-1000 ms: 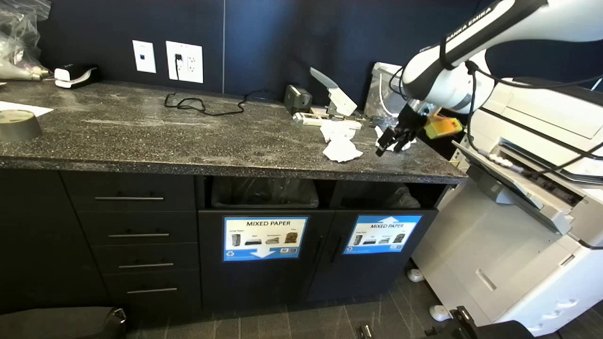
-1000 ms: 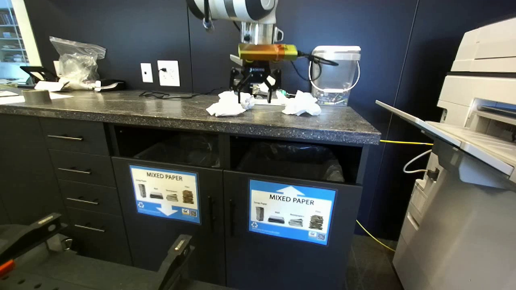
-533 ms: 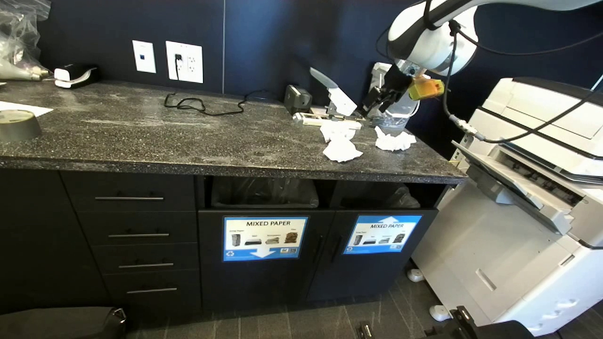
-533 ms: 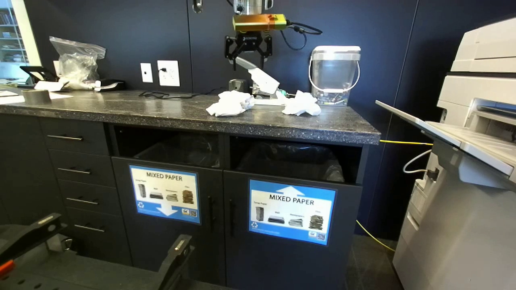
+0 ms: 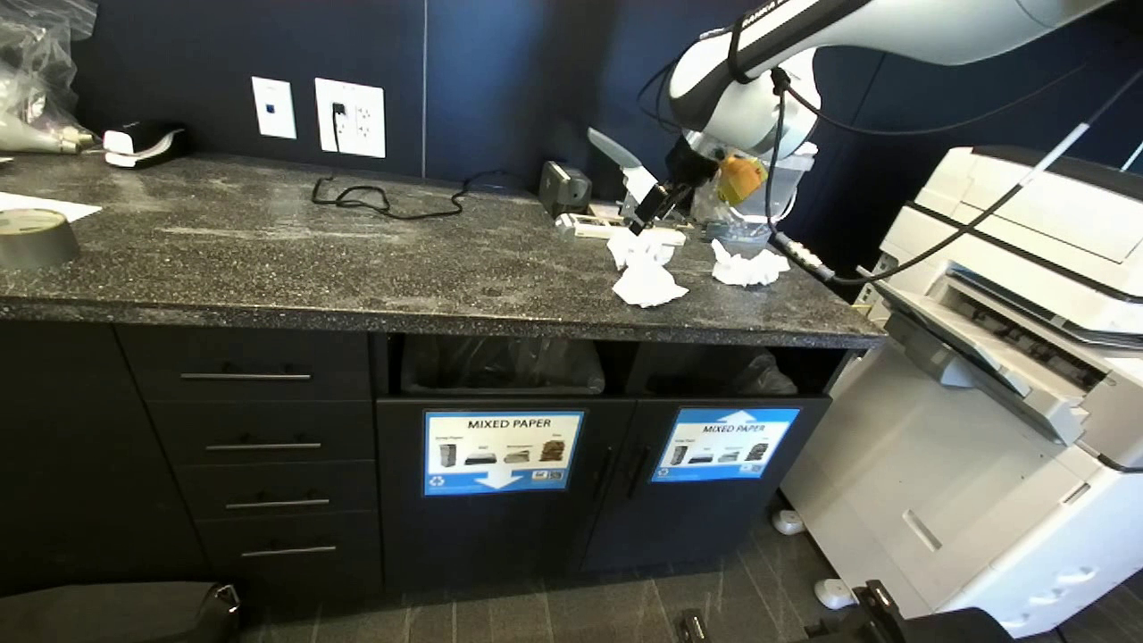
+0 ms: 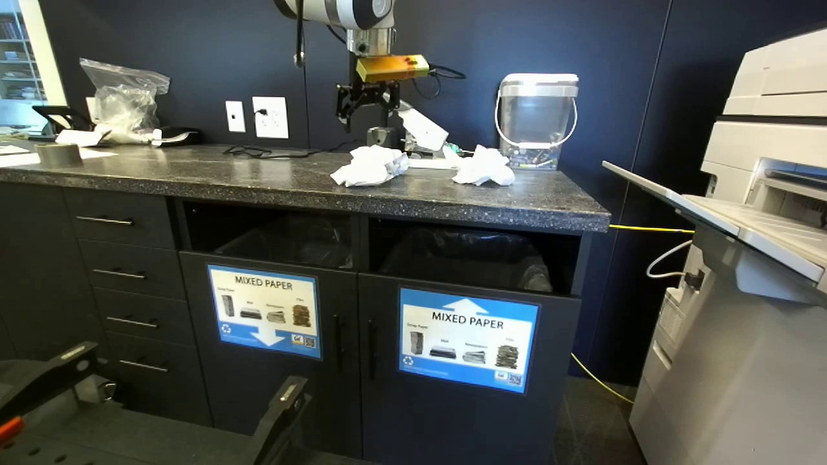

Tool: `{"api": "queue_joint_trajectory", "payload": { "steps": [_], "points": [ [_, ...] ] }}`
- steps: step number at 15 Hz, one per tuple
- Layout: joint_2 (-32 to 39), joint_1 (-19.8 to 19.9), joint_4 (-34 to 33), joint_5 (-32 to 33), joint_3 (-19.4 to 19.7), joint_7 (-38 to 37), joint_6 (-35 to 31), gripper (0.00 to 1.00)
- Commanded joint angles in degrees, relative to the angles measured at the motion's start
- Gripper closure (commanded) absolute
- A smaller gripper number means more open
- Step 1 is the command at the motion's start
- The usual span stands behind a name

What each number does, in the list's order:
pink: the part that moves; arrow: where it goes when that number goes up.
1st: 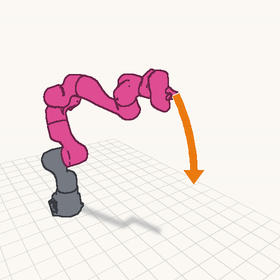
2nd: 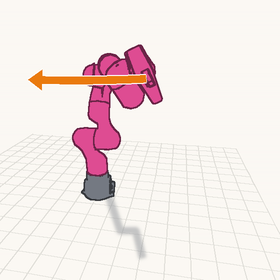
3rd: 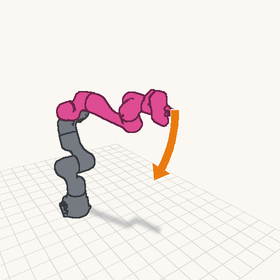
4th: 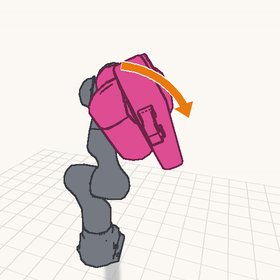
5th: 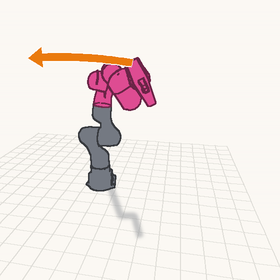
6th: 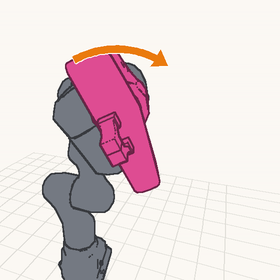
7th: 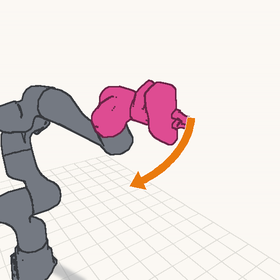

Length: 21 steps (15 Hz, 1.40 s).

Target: Put the white pieces of paper in the right bin

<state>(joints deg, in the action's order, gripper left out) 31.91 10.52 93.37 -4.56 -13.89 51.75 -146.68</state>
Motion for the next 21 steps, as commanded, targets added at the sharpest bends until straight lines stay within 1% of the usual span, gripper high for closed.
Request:
{"api": "queue_joint_trajectory", "payload": {
  "steps": [1, 3, 4, 6, 7, 9, 10, 11, 12, 14, 16, 17, 19, 20, 21],
  "points": [
    [2.7, -1.8, -5.9, 1.6, 1.1, 4.6, 6.6, 0.00],
    [2.8, -1.8, -8.0, 2.0, 1.9, 6.2, 11.0, 0.00],
    [2.8, -3.0, -8.3, 2.8, 2.7, 5.4, 12.5, 0.00],
    [2.6, -3.0, -9.6, 3.2, 3.5, 6.5, 16.0, 0.00],
    [2.6, -4.1, -9.3, 3.8, 4.0, 6.0, 16.3, 0.00],
    [2.6, -4.0, -9.8, 4.0, 4.5, 7.0, 17.7, 0.00],
    [2.7, -5.3, -8.7, 5.1, 5.1, 5.7, 16.6, 0.00],
    [2.8, -5.8, -8.5, 5.7, 5.4, 5.6, 16.4, 0.00],
    [3.2, -5.4, -9.1, 5.6, 5.7, 6.0, 16.7, 0.00],
    [4.1, -6.6, -8.4, 6.8, 6.3, 5.1, 16.0, 0.00],
    [5.0, -6.1, -9.1, 6.5, 6.4, 5.8, 17.1, 0.00],
    [5.7, -6.7, -8.8, 6.9, 6.5, 5.1, 16.7, 0.00],
    [6.4, -5.6, -9.4, 6.1, 6.2, 6.3, 17.5, 0.00],
    [7.1, -6.4, -8.7, 6.6, 6.4, 5.4, 16.5, 0.00],
    [7.4, -6.4, -8.6, 6.5, 6.5, 5.1, 16.0, 0.00]
  ]
}}
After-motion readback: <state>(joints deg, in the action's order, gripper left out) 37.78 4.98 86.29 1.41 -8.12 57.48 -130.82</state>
